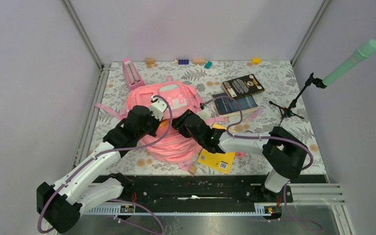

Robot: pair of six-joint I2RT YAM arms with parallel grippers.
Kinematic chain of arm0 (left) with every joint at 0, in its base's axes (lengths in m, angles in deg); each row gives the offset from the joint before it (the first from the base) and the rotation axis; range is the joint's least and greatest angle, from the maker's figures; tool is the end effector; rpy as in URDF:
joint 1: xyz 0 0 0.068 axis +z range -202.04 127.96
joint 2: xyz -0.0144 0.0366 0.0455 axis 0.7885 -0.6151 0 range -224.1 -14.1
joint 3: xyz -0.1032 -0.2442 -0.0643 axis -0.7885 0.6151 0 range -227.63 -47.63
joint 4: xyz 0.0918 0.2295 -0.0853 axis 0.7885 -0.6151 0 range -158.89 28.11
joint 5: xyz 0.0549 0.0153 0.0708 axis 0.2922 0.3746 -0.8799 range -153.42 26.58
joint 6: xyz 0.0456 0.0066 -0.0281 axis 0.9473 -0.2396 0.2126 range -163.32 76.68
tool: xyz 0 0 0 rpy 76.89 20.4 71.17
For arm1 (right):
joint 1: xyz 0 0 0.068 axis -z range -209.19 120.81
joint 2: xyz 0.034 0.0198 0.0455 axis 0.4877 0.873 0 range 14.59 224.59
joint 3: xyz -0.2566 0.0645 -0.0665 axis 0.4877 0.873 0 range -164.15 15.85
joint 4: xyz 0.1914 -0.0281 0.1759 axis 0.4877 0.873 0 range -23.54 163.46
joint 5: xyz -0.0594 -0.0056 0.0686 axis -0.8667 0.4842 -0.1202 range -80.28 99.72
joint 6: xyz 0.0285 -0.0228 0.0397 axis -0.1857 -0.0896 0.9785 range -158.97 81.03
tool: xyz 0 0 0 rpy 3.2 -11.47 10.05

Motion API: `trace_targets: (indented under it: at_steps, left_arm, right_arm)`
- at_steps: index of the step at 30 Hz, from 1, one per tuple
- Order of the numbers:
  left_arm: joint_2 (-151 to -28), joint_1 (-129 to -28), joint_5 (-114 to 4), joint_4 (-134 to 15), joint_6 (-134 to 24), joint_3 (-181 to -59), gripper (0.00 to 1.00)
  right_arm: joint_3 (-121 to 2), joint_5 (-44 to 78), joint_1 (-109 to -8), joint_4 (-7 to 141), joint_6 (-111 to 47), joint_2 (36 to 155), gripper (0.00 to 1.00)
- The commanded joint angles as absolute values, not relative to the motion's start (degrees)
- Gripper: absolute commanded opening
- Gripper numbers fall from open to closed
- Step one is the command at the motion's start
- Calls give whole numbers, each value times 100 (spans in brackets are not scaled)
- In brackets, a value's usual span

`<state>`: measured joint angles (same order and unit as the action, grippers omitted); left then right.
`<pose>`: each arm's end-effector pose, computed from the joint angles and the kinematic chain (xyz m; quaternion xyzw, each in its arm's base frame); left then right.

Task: Pack the student bag
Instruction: Place the stationery in the student bag.

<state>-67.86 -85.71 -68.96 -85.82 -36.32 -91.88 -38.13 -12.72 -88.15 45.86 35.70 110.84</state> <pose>0.1740 -0.1119 0.2848 0.2842 0.8327 -0.0677 0.4703 0.2023 0.3098 0.2161 0.2192 0.7890 0.4430 0.3649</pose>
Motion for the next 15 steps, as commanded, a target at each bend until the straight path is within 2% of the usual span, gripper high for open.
trace_targets:
  at_steps: [1, 7, 15]
  left_arm:
    - [-6745, -8569, -6859, -8258, -3735, -9465, 0]
    - [-6746, -8569, -6972, -8264, -3735, -9465, 0]
    - [-6729, -8570, -7005, -8269, -3717, -9456, 0]
  right_arm:
    - [-3683, -1735, -8893, 4217, 3055, 10627, 50]
    - [-3459, -1613, -8931, 4397, 2126, 10006, 49]
    - [-2964, -1786, -8710, 6366, 414, 8614, 56]
